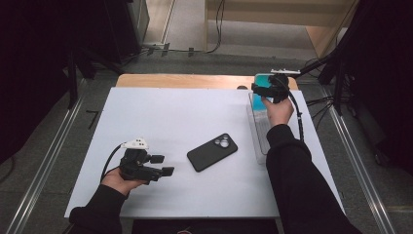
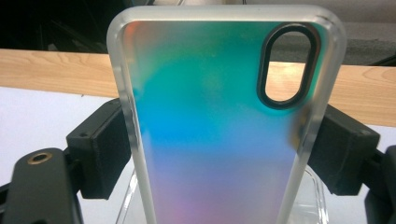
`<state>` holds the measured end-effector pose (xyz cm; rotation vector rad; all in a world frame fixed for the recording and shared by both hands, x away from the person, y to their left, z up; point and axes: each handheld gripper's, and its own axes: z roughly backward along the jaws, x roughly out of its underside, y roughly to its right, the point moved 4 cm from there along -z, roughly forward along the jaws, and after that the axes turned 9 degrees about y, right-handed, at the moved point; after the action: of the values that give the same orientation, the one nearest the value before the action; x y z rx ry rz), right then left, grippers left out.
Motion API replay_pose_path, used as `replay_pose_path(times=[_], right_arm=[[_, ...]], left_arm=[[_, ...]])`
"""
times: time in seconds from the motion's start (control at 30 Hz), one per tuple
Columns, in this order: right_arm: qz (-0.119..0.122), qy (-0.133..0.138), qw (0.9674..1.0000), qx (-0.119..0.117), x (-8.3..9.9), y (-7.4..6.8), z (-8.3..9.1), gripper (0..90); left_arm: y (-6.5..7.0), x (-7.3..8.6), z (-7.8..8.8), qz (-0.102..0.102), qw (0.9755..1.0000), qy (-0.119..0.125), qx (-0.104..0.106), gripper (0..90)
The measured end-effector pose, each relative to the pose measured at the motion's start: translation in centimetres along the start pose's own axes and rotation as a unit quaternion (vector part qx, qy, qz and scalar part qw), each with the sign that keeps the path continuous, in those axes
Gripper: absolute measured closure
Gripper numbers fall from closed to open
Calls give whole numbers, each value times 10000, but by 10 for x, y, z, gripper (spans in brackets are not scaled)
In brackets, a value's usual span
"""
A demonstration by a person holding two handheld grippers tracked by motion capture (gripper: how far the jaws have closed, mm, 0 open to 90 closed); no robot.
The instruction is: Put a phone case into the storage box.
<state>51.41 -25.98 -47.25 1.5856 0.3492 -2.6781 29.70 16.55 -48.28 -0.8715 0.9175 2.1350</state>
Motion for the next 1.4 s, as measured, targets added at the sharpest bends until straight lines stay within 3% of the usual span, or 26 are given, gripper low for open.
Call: replay_pose_path(times=[0.3,0.53,0.67,0.83,1.4], right_arm=[[-49,-13,10000,70,2,3,-2,145],[69,-17,10000,22,3,1,-5,139],[53,48,10000,-5,3,0,-7,0],[30,-62,9999,-115,6,-1,-9,0],[14,-443,9985,-308,1,1,15,0]], left_arm=[[1,1,-1,-5,10000,-33,23,299],[1,1,-1,2,10000,-43,24,300],[1,1,-1,-2,10000,-59,18,300],[0,1,-1,1,10000,-50,18,300],[0,-1,-2,-2,10000,-34,14,299]])
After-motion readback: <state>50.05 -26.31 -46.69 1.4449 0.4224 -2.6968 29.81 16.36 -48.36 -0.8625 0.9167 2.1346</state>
